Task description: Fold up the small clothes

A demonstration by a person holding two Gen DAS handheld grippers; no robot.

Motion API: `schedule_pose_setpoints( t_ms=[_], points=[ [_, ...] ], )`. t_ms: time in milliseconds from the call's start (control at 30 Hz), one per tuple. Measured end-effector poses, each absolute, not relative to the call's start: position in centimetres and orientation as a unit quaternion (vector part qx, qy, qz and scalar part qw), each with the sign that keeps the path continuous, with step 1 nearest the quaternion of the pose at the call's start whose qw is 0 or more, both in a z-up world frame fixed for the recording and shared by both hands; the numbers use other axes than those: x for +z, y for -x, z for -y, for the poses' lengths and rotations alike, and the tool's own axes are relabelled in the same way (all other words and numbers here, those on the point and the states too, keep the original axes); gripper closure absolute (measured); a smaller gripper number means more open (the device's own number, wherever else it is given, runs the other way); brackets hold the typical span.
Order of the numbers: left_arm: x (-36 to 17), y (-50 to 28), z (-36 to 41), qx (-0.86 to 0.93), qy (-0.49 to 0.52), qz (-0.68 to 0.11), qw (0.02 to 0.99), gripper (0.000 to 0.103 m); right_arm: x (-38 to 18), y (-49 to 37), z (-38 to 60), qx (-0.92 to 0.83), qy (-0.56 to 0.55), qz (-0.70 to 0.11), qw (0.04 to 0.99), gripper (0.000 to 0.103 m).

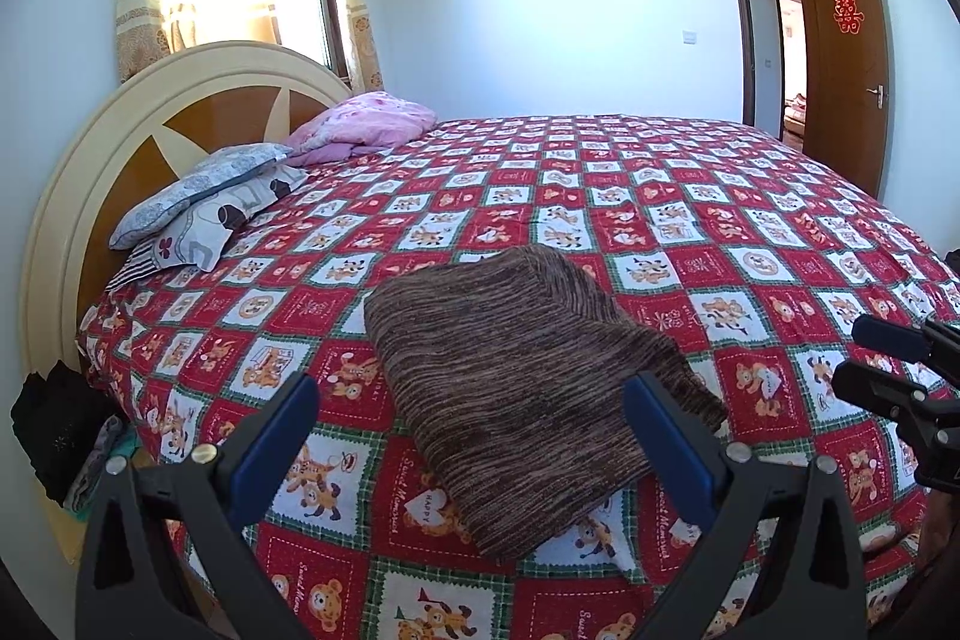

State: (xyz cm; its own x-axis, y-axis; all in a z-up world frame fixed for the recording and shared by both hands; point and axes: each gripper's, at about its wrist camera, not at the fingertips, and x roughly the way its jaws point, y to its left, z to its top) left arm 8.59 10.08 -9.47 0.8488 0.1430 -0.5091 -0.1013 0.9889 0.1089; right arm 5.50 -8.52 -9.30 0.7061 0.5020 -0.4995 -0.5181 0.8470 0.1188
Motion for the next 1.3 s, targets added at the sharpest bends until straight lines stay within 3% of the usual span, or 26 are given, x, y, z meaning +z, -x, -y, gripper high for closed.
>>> schedule_pose_setpoints(
  t_ms=[1300],
  points=[
    [-8.7, -8.7, -10.4, 0.07, -0.033, -0.261, 0.962, 0.0, -8.2, -4.1, 8.2, 0.272, 0.015, -0.227, 0.935, 0.041]
  ],
)
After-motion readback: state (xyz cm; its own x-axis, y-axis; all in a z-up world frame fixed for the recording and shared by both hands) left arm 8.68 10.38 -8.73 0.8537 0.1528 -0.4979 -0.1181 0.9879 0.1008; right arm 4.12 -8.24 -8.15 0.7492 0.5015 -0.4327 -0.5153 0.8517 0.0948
